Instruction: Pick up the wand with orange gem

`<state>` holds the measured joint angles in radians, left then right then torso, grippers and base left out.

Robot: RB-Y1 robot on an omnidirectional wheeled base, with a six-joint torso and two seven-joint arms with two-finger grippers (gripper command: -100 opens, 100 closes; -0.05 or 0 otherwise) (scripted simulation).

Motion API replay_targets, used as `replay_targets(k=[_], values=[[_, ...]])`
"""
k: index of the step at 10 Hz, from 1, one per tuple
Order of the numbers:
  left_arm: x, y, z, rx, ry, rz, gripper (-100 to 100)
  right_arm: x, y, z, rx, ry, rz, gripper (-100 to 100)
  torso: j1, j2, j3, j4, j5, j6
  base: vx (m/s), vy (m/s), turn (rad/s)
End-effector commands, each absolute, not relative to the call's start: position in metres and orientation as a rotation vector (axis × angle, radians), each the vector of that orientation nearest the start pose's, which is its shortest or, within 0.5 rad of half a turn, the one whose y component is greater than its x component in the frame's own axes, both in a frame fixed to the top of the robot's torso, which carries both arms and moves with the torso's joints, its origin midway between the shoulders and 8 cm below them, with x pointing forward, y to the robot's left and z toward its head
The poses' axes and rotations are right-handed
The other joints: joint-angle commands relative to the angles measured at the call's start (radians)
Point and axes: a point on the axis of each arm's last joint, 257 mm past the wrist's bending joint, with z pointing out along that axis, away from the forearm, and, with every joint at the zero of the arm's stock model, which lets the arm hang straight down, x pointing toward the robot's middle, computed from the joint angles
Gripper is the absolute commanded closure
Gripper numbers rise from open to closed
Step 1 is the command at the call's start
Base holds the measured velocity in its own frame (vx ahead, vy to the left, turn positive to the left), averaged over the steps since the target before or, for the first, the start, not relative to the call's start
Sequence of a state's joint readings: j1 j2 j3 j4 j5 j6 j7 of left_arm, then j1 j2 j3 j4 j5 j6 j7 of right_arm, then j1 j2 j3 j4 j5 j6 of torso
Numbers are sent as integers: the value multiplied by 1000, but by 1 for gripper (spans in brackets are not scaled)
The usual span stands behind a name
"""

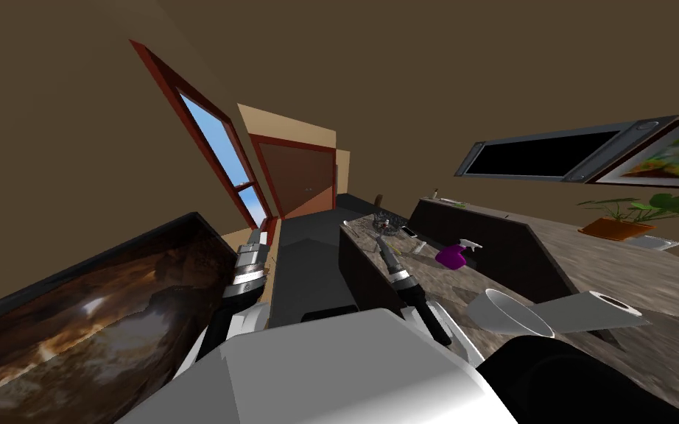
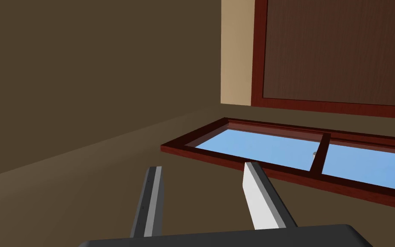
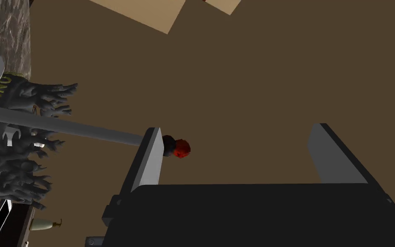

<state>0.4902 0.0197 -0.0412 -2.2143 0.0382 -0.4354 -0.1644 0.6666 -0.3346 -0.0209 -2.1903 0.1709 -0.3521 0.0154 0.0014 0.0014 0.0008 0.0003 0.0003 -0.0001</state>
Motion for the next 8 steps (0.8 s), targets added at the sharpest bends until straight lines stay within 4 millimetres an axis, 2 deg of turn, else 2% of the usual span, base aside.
replay_targets(k=[1,4,5,8], values=[[369,271,-16,-700,739,-1192,0,349,-292,-138,572,1329,920,-100,0,0,0,0,0,0,-17,37,117],[369,271,-16,-700,739,-1192,0,334,-310,-184,544,1493,815,-100,0,0,0,0,0,0,-17,32,108],[369,271,-16,-700,740,-1192,0,334,-310,-184,544,1493,815,-100,0,0,0,0,0,0,-8,16,26],[369,271,-16,-700,740,-1192,0,318,-329,-218,519,1622,721,-100,-1,-1,0,0,0,0,-6,16,81]])
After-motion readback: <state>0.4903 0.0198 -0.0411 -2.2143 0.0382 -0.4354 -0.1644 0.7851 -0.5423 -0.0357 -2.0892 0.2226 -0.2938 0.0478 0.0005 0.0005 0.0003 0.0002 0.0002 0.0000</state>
